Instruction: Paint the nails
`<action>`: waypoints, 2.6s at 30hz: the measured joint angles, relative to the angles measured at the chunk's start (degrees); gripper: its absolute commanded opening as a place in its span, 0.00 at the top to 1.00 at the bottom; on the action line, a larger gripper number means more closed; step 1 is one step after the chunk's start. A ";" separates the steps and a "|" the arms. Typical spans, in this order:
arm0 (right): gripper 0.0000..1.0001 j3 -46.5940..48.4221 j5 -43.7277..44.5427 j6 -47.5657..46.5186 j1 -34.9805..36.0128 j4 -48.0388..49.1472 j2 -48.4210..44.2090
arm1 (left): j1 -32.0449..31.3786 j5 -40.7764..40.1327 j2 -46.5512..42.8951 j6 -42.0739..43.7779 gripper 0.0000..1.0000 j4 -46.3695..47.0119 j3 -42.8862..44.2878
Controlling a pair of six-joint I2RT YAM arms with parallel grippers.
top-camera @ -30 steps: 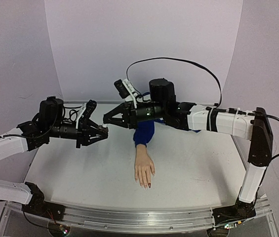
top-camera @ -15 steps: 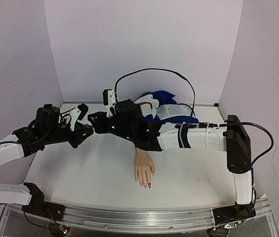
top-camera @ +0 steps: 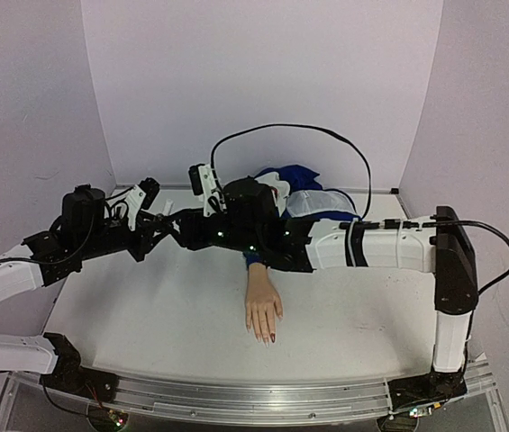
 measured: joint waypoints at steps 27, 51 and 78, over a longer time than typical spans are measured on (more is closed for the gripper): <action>0.37 -16.26 -49.48 -10.71 -12.96 5.38 -14.25 | 0.31 41.13 9.27 -5.55 1.00 4.66 5.86; 0.70 -8.92 -60.65 -3.45 -13.00 14.86 -6.82 | -0.83 51.01 10.10 -6.03 1.00 4.68 5.90; 1.00 -8.66 -40.83 -3.78 -10.43 19.67 -3.43 | -2.05 19.10 1.51 -4.46 1.00 2.82 2.49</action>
